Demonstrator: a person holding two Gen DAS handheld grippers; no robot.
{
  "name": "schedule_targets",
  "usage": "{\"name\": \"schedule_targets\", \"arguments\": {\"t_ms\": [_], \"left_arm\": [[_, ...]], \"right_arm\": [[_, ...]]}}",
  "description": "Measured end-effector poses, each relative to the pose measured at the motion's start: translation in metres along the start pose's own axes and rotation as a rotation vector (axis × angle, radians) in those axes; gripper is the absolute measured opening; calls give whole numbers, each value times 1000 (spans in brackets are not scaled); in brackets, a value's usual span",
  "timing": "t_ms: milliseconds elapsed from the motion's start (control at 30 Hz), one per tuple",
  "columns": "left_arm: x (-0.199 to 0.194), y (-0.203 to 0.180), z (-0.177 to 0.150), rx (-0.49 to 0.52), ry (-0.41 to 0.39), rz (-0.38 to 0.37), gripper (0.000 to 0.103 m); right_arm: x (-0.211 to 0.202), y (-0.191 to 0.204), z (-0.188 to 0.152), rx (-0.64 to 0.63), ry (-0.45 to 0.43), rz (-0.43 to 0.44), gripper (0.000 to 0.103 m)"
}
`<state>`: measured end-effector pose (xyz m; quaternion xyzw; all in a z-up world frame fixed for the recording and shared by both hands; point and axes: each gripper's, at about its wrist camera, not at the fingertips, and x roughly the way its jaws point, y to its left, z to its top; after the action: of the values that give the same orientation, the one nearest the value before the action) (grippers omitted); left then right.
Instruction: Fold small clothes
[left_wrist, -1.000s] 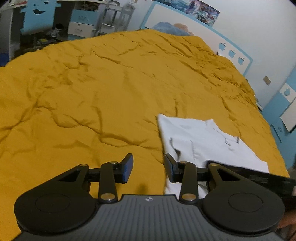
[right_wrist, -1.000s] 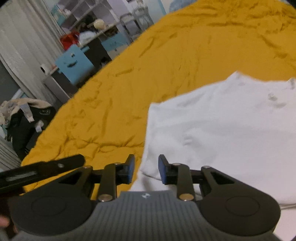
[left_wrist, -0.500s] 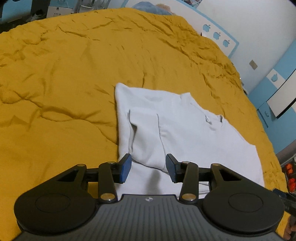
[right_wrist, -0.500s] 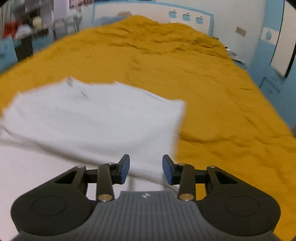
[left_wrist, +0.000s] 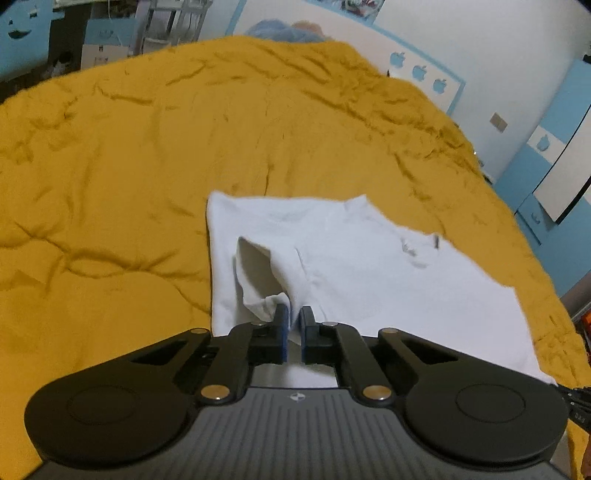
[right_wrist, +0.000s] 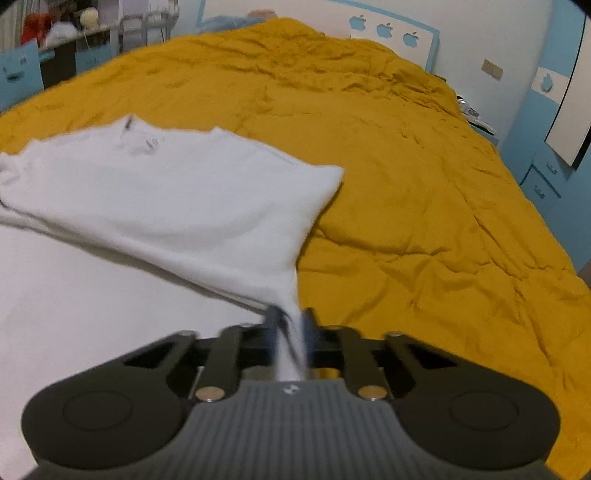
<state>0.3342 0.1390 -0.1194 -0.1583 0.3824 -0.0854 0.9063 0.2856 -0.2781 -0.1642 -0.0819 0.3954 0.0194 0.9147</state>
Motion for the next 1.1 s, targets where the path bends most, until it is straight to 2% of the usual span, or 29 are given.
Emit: {"name": "schedule_targets", "arguments": {"t_ms": [100,233,300,433,500,633,733,833,1033,1100], "left_arm": [[-8,-2,0,6,24,13,5],[21,0,-14,39,119,101,5],[29,1,-19,40,134,112,5],[20,-6,-10,75,149,136,17],[5,-13,-7,105,142,144,18],[-40,-26,-4,207,114,104,26],[-78,-38,-6,308,106,60,32],[-113,-52,-18,431,103,26,40],[-159,-70,-67,680,170,-24,57],[-168,-74,-90,770,211,-27,59]], "right_arm": [[-14,-11,4,36,-28,-4,0],[-1,-22,-6,91,46,2,0],[10,-27,-13,148,73,18,0],[7,-31,-11,198,80,30,0],[-5,-34,-6,197,73,39,3],[-47,-39,4,180,34,64,7],[-89,-36,6,128,12,98,22],[-131,-27,0,53,-9,135,29],[-192,4,-36,-95,11,228,38],[-204,18,-53,-163,29,258,42]]}}
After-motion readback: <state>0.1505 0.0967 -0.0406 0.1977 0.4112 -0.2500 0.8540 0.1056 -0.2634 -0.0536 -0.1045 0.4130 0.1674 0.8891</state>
